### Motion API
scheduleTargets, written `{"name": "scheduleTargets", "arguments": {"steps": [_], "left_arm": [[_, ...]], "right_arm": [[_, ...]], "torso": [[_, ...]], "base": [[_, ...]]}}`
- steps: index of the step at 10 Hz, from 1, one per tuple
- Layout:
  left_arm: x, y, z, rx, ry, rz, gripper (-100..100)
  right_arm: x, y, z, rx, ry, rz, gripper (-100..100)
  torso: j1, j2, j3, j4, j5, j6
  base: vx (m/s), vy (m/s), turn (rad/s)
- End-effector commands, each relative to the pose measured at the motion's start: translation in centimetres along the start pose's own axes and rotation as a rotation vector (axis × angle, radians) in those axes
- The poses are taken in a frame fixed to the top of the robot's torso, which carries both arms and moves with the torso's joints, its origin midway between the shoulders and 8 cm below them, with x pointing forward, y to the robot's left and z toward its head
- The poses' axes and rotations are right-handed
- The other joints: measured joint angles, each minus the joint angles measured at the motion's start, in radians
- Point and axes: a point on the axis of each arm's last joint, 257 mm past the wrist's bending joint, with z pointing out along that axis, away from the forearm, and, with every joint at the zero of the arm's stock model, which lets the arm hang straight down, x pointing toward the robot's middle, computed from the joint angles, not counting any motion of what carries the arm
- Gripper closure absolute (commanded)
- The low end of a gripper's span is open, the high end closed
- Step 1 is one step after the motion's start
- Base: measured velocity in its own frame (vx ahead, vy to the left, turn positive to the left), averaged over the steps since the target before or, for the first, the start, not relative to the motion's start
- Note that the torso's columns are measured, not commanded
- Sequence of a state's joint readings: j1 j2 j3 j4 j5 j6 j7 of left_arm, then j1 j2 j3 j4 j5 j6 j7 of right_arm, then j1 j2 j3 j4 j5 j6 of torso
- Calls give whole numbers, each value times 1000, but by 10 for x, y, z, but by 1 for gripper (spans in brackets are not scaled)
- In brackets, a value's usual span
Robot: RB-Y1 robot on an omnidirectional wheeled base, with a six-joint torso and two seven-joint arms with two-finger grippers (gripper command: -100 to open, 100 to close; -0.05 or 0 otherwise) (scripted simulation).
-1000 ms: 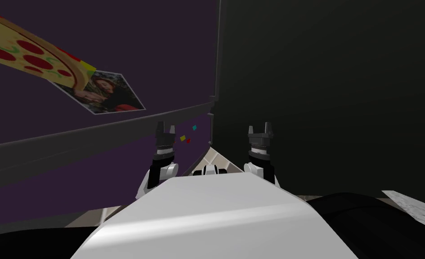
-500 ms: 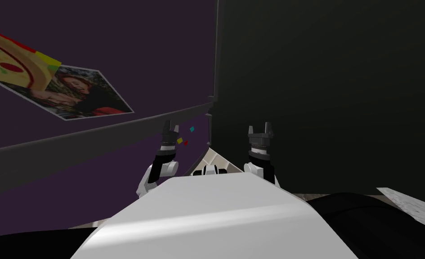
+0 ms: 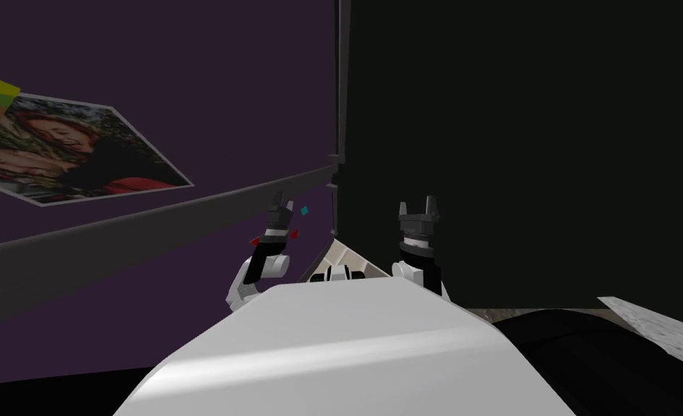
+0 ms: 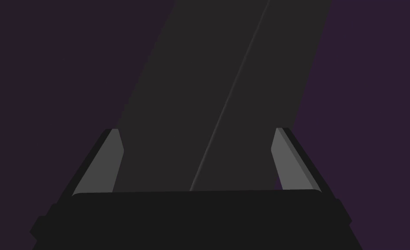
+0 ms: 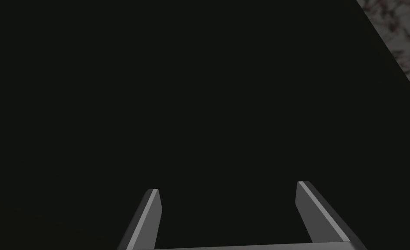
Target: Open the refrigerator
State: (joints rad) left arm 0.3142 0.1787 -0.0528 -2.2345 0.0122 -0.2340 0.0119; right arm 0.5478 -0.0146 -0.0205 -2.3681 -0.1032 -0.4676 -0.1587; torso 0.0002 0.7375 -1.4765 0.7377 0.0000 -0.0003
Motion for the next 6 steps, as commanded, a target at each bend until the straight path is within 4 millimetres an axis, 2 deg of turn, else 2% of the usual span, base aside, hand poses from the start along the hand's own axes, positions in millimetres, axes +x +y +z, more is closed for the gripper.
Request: {"name": "scheduleTargets", "arguments": {"steps": [1,6], "left_arm": [[7,11,9,-46,11,-15,-100],[17,29,20,-119,26,-37,-100]], "right_arm": [[0,0,0,0,0,0,0],[0,0,0,0,0,0,0]], "torso": [[0,1,0,0,0,1],[0,0,0,0,0,0]], "base": [[45,2,-75],[56,2,-73]]}}
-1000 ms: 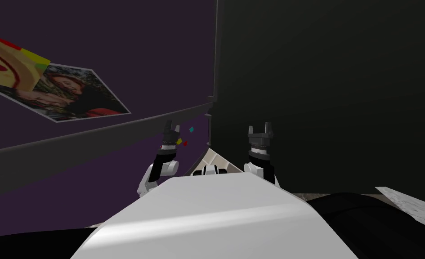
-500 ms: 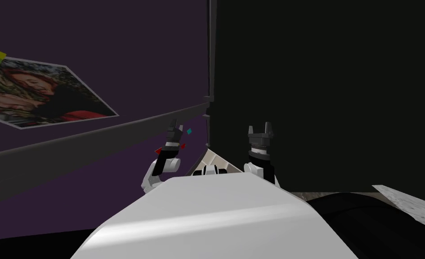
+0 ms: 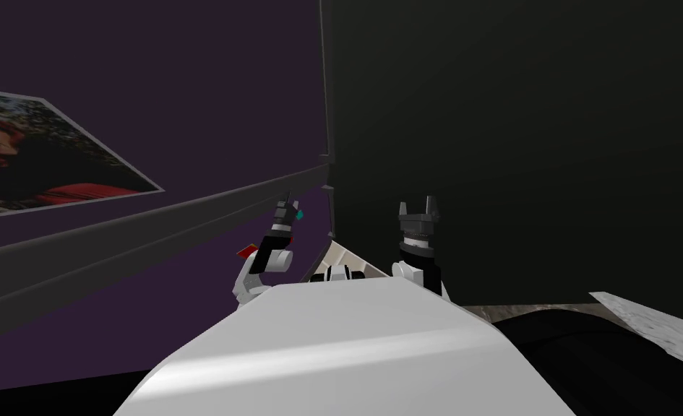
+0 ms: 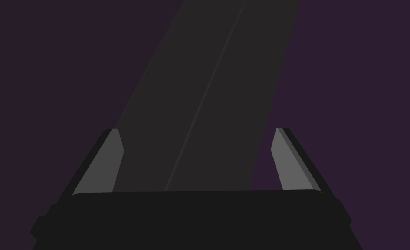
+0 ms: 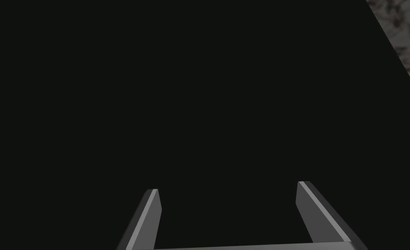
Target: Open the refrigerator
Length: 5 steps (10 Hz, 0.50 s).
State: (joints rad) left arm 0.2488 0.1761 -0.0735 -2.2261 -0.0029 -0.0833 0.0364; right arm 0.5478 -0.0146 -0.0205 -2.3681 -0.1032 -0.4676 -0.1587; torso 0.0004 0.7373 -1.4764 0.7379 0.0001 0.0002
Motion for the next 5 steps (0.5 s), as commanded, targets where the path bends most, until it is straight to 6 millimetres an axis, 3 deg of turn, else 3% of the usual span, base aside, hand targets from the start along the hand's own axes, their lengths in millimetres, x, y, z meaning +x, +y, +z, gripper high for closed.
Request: {"name": "scheduleTargets", "arguments": {"steps": [1,5], "left_arm": [[6,12,8,-48,8,-12,-100],[16,29,20,-119,23,-32,-100]], "right_arm": [[0,0,0,0,0,0,0],[0,0,0,0,0,0,0]], "torso": [[0,2,1,0,0,0],[0,0,0,0,0,0]], "base": [[33,3,-42],[49,5,-79]]}}
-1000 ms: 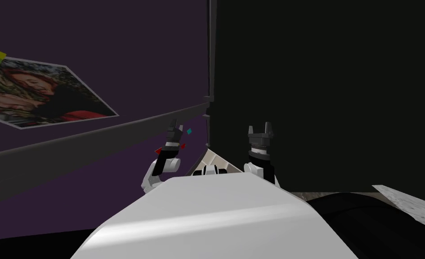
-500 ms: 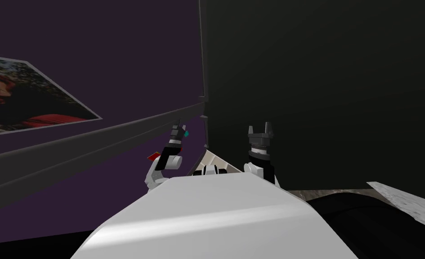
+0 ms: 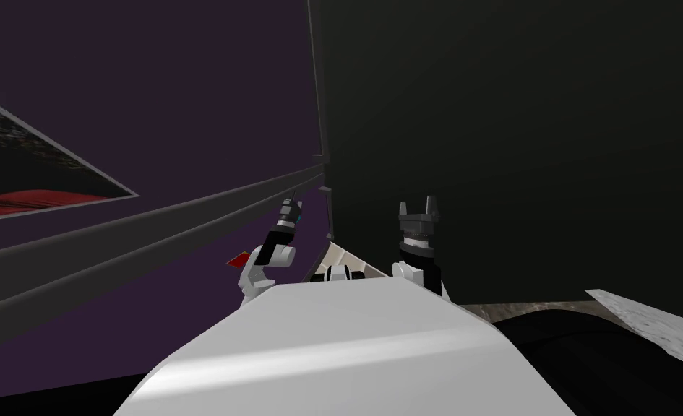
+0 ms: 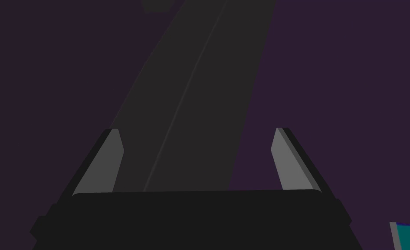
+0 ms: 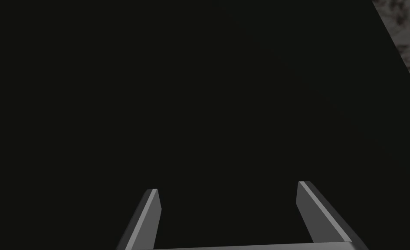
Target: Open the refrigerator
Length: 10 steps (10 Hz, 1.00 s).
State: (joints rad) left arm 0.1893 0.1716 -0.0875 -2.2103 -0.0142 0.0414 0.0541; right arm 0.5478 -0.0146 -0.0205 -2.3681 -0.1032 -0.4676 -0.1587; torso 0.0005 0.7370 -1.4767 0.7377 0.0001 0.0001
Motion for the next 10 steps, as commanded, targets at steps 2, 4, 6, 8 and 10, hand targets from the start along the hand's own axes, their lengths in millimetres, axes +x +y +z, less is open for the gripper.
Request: {"name": "scheduleTargets", "arguments": {"steps": [2,4,6,8,10], "left_arm": [[9,18,10,-75,12,-16,-100],[12,25,14,-103,17,-21,-100],[16,32,18,-132,22,-25,-100],[23,43,24,-182,32,-30,-100],[25,52,27,-217,37,-30,-100]], "right_arm": [[0,0,0,0,0,0,0],[0,0,0,0,0,0,0],[0,0,0,0,0,0,0],[0,0,0,0,0,0,0],[0,0,0,0,0,0,0]], "torso": [[0,1,0,0,0,0],[0,-2,-1,-1,0,0],[0,1,0,0,0,0],[0,1,1,0,0,0],[0,1,1,0,0,0]], "base": [[40,1,-57],[48,6,-72],[46,5,-50],[46,3,-88],[42,4,-40]]}}
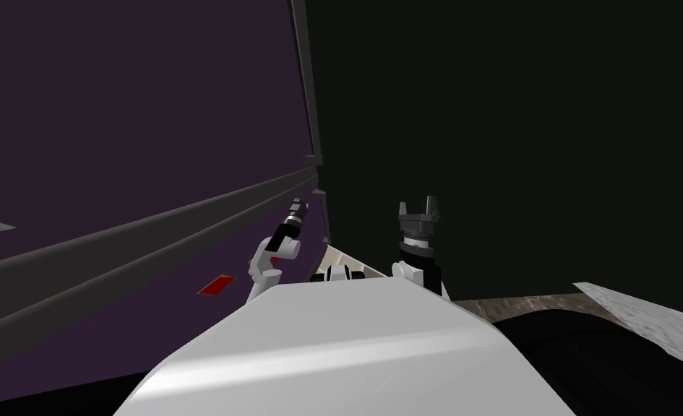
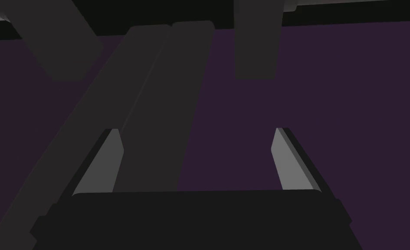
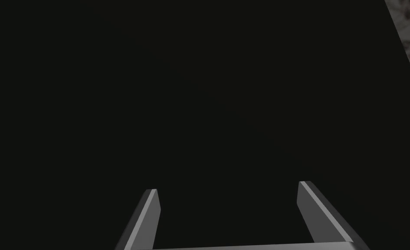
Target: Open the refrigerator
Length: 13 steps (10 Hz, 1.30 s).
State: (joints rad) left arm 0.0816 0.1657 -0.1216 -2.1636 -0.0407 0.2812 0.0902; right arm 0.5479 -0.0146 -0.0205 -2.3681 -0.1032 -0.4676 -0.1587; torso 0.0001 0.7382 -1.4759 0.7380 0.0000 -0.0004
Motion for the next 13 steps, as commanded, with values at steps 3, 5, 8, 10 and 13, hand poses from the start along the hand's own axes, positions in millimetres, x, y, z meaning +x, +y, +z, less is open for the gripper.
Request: {"name": "scheduleTargets", "arguments": {"steps": [3,5,8,10,13], "left_arm": [[7,18,12,-88,13,2,-100],[10,26,17,-131,19,9,-100],[12,38,23,-193,25,27,-100],[11,43,25,-222,27,43,-100],[10,46,26,-242,28,60,-100]], "right_arm": [[0,0,0,0,0,0,0],[0,0,0,0,0,0,0],[0,0,0,0,0,0,0],[0,0,0,0,0,0,0],[0,0,0,0,0,0,0]], "torso": [[0,0,0,0,0,0],[0,0,0,0,0,0],[0,1,0,0,0,0],[0,0,0,0,0,0],[0,0,0,0,0,0]], "base": [[48,8,-66],[46,10,-94],[21,2,-51],[25,3,-57],[22,-1,-32]]}}
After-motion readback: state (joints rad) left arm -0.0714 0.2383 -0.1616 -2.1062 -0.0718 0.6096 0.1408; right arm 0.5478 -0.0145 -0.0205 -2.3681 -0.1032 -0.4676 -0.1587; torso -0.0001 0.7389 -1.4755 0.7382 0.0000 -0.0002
